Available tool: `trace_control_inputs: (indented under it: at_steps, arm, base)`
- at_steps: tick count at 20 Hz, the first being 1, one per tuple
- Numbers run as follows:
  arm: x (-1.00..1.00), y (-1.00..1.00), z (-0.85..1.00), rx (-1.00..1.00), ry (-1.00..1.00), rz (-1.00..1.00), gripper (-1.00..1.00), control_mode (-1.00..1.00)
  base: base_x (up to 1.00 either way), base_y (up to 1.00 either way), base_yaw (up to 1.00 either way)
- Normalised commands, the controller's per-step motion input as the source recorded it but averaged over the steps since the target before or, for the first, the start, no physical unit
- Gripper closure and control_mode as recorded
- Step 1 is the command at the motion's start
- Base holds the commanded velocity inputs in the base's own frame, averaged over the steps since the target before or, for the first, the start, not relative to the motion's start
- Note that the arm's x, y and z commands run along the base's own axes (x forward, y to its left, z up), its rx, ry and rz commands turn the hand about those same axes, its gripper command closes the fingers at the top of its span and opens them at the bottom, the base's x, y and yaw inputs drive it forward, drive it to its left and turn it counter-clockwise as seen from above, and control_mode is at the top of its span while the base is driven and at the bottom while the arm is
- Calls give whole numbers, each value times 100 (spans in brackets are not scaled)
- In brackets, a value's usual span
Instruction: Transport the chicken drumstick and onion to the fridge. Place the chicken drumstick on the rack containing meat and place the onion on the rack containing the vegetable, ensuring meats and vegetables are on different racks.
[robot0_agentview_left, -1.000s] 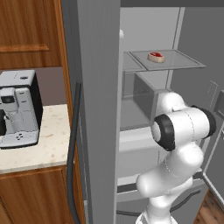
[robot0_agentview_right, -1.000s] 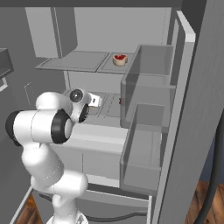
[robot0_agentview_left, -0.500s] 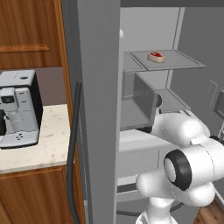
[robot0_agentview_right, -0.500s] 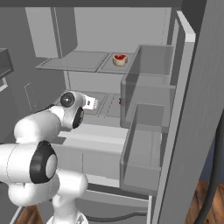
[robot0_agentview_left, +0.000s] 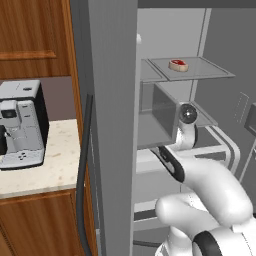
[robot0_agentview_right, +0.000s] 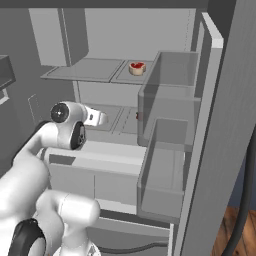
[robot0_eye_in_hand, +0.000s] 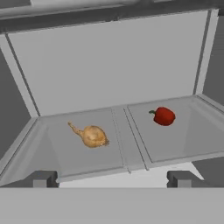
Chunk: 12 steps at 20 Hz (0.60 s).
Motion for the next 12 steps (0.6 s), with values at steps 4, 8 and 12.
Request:
trace_control_inputs:
  at_steps: [4,8,12]
  arm:
    - [-86,-18,56,4,8,-3,-100,-100]
    - [-71,-22,56,5,12,-1,-100,-100]
    - [-61,-3,39,2,9,0,-100,-100]
  base:
    - [0,0,0]
    - [0,0,0]
    - [0,0,0]
